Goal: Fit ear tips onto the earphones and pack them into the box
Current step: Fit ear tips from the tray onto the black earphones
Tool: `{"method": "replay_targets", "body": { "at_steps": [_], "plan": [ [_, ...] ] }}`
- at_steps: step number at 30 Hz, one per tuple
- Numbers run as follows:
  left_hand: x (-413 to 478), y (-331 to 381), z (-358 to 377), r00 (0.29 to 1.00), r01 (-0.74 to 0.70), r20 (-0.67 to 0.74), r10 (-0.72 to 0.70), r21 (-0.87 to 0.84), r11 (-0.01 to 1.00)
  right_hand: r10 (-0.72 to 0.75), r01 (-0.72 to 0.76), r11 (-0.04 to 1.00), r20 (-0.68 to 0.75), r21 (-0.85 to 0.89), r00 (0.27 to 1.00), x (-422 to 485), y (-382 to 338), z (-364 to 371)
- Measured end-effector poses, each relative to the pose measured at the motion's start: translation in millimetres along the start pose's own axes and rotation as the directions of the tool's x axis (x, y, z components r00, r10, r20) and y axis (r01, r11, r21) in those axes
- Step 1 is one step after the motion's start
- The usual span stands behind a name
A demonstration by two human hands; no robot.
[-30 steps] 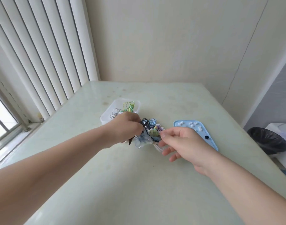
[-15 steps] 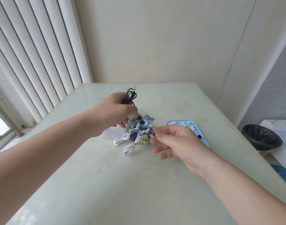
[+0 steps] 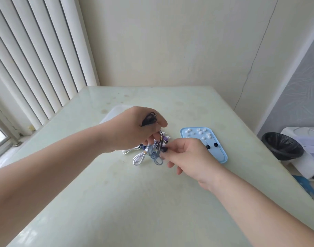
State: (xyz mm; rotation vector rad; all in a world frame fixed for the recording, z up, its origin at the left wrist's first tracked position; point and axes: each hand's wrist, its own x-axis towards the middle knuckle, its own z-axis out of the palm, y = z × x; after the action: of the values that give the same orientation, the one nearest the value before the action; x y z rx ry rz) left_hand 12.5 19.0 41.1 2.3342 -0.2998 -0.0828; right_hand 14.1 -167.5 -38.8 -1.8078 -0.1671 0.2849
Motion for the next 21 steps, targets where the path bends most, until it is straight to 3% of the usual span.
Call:
{"method": "replay_targets", "body": {
  "at_steps": [5, 10, 17, 21],
  "plan": [
    [0.0, -6.1, 0.0, 1.000, 0.014, -0.017, -0.016, -0.068, 0.998, -0.010, 0.014, 0.990, -0.029, 0.143, 1.000, -0.5, -2.8, -6.4],
    [-1.3, -5.7, 3.0, 0.998, -0.025, 0.057, 0.029, -0.076, 0.997, -0.009, 0.011, 0.996, -0.018, 0.088, 1.000, 2.2, -3.1, -0.4],
    [2.8, -18.3, 3.5, 0.998, 0.059, 0.015, -0.058, -0.152, 0.987, 0.014, -0.011, 0.999, -0.060, 0.043, 0.998, 2.4, 5.5, -0.4],
    [4.9, -27.1, 6.4, 0.999, 0.013, -0.042, -0.008, 0.138, 0.990, 0.031, -0.032, 0.999, -0.099, -0.012, 0.995, 3.5, 5.9, -1.7]
  ]
}}
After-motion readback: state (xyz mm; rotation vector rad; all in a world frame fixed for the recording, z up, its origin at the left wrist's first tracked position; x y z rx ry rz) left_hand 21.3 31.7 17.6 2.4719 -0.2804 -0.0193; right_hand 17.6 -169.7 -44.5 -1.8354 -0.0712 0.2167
